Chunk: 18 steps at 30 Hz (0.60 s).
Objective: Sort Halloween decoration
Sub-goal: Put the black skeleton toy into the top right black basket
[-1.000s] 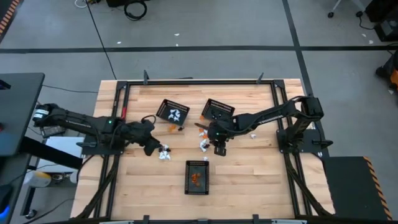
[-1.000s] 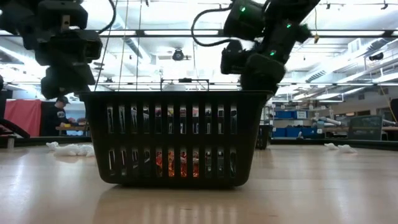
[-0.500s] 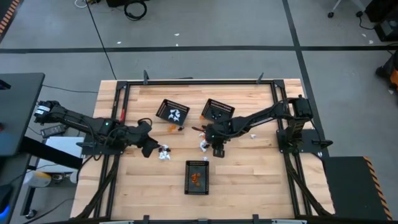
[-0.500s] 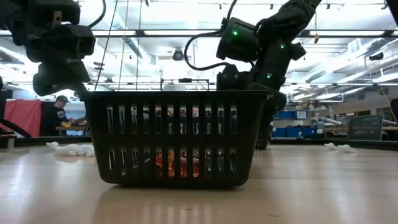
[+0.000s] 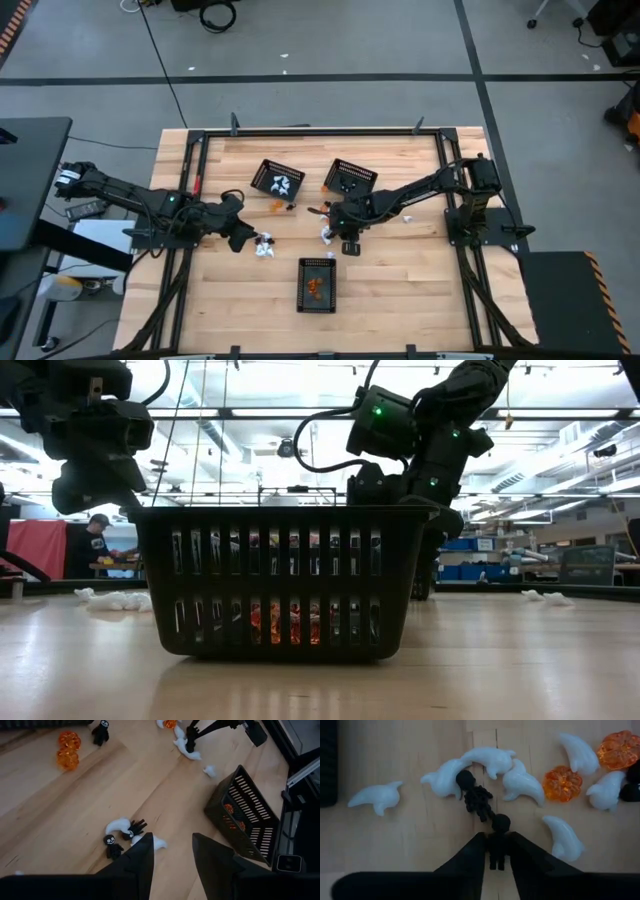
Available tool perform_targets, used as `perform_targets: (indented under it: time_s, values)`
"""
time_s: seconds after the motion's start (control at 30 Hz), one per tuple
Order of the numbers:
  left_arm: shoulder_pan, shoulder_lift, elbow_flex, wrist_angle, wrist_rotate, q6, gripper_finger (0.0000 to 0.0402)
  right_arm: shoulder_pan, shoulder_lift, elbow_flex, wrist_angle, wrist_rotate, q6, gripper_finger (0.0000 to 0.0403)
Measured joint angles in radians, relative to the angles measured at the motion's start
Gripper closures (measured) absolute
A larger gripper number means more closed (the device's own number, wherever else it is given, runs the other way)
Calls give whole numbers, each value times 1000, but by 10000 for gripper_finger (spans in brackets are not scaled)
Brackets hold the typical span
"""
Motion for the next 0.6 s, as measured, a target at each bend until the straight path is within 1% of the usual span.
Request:
perform_targets:
  time_s: [0.1, 0.2, 0.4, 0.6]
  values:
    - [0, 0, 0, 0, -1, 0, 259, 0, 0, 0, 0, -11, 11, 340]
    - [0, 0, 0, 0, -4, 0, 259, -1, 1, 0, -1, -31, 29, 353]
    - [0, 0, 0, 0, -16, 1, 259, -1, 2, 8, -10, -36, 60, 354]
    - [0, 0, 0, 1, -26, 1, 259, -3, 10, 53, -52, -19, 55, 354]
